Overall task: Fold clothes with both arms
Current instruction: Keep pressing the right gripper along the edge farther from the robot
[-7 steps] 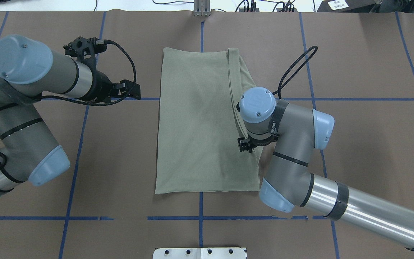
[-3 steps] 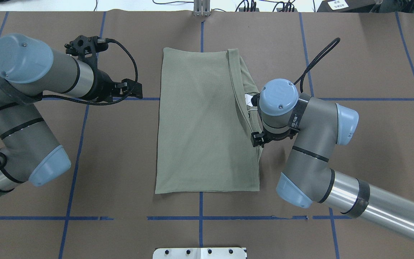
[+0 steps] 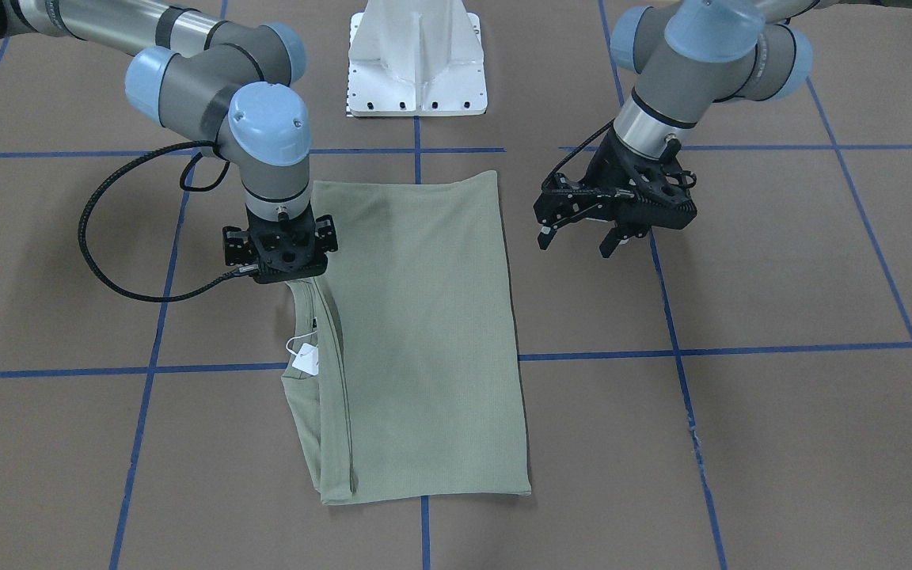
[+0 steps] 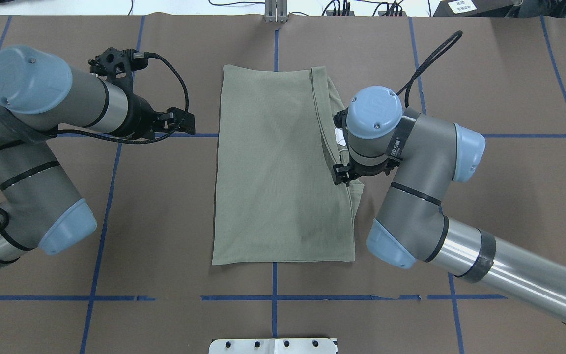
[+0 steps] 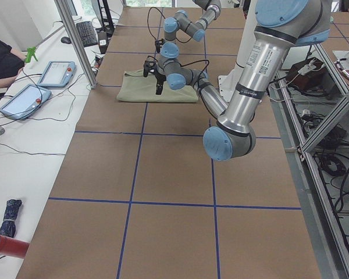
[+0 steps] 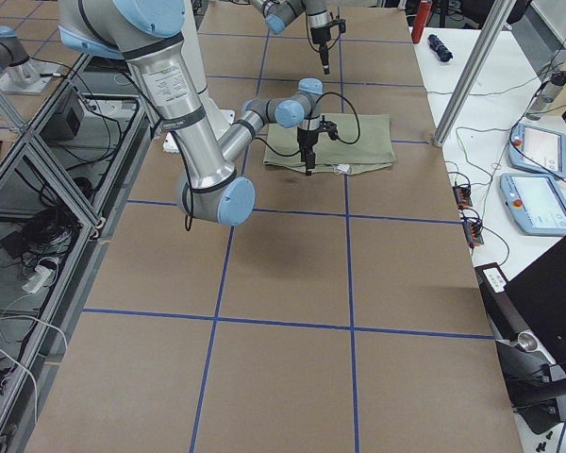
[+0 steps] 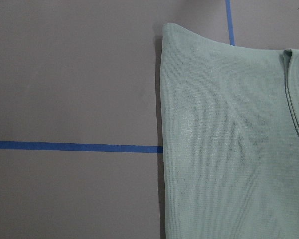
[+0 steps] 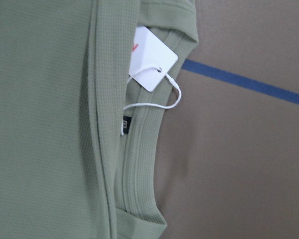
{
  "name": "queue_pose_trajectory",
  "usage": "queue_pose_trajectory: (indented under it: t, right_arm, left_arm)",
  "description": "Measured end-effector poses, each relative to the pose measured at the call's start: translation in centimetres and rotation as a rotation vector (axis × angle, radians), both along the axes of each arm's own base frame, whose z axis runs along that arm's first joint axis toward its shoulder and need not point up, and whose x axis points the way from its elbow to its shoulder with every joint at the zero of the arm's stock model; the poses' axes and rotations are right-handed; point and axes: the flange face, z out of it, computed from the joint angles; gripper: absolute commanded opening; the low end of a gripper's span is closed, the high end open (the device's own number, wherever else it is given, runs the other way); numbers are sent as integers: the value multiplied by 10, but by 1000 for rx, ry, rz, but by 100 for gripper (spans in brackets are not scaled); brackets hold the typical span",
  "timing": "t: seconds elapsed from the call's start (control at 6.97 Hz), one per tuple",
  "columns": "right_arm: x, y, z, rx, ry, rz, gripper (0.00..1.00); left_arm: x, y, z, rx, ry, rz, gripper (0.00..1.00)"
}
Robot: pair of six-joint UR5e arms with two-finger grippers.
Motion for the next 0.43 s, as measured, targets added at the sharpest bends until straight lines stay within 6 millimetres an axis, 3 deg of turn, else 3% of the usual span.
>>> queue_pose_trajectory:
  t: [0.14,0.43]
  right_arm:
    - [-7,-17,-10,22,-9,-7,100]
    - [-31,-54,-5,56,-32,-4,100]
  left_arm:
    - [-1,0,-2,5,4,-3,100]
    - [-6,-1,-7,21,10,-18,100]
